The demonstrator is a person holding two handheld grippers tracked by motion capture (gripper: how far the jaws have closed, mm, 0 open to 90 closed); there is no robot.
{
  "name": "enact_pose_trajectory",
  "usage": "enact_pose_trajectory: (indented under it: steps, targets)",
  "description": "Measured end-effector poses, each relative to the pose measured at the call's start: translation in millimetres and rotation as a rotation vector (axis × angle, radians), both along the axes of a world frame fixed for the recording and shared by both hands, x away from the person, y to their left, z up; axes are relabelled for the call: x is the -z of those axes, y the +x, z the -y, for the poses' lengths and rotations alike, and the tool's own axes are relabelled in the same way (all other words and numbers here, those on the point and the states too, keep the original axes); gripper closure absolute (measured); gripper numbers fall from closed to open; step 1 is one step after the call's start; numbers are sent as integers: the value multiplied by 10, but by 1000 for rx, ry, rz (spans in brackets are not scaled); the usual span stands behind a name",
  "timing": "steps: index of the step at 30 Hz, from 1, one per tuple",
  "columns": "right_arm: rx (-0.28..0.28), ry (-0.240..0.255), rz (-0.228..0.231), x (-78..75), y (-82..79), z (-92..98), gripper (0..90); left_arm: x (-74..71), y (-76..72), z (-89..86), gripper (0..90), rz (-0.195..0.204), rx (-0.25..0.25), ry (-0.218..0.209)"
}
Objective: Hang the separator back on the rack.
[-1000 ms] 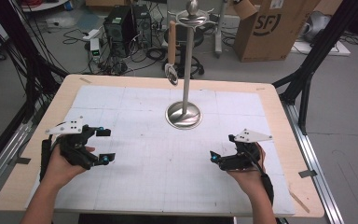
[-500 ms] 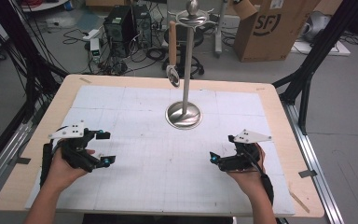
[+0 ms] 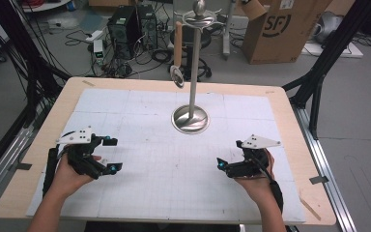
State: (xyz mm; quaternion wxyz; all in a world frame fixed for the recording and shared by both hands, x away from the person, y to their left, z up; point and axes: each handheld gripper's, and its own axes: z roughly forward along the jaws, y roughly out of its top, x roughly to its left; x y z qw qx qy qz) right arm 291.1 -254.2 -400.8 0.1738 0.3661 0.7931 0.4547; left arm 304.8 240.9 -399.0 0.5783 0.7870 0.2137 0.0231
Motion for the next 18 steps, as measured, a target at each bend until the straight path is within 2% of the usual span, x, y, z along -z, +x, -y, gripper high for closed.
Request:
enact_pose_trajectory:
  steps: [18]
  targets:
    - [3, 4, -5, 10, 26, -2, 1, 9, -2, 3, 16, -4, -10, 6]
